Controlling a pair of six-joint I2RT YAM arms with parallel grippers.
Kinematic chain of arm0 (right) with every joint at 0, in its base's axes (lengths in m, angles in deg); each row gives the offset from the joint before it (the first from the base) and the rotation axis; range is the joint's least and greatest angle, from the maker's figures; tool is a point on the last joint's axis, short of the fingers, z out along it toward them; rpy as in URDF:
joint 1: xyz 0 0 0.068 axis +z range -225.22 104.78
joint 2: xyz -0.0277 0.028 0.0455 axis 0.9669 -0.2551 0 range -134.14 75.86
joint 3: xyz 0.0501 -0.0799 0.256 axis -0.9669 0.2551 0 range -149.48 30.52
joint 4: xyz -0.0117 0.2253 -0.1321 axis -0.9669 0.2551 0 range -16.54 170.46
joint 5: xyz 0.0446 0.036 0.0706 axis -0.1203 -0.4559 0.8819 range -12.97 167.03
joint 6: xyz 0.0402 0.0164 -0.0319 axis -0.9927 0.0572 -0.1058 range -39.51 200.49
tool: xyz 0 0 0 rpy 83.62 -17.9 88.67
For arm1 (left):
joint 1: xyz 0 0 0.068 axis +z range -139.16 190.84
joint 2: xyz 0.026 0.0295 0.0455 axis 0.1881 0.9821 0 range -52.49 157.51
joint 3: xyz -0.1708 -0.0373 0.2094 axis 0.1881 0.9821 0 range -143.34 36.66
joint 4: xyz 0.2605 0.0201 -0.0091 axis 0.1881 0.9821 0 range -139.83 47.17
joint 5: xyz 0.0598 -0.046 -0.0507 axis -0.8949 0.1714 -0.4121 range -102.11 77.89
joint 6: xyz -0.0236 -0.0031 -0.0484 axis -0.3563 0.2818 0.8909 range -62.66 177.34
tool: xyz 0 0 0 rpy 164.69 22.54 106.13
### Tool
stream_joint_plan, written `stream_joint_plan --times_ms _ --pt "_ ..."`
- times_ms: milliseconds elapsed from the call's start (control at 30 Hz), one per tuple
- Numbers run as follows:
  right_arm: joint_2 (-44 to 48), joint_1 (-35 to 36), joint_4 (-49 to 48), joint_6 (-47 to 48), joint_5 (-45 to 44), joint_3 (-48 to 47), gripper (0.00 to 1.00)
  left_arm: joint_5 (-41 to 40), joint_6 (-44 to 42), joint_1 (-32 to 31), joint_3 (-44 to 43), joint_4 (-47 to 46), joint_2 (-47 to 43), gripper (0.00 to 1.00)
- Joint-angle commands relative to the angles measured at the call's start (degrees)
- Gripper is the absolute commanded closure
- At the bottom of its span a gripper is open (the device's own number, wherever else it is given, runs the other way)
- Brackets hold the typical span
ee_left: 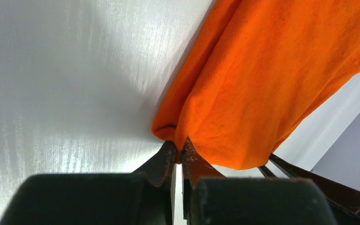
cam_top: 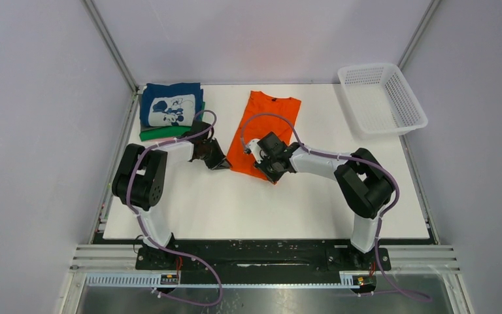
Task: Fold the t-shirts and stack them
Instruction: Grab one side of the 2/3 rectangular tshirt with both arms, then fold the long partially folded tshirt into a neat square
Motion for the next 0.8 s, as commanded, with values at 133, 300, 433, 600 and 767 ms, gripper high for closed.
stream_joint_plan --times_ms 133,300,433,600,767 --pt "2.66 4.57 1.46 -2.11 -2.04 4.96 0.93 -2.86 -1.52 -0.06 9.45 -1.18 -7.33 1.0" --pt "10.61 10.88 8.14 -5.39 8.08 8.05 1.0 -5.15 -0.58 -0.14 16.97 3.13 -20.23 1.0" --pt "17.84 13.07 9.46 -11.69 24.44 9.44 1.0 -9.21 -0.41 -0.14 21.71 13.14 -34.23 1.0" --pt "23.62 13.05 9.49 -18.52 39.91 8.94 1.0 -12.49 -0.45 -0.14 21.21 25.49 -49.89 1.0" --pt "28.55 13.05 10.91 -21.87 46.61 7.9 0.99 -11.95 0.07 -0.19 16.23 29.79 -59.83 1.0"
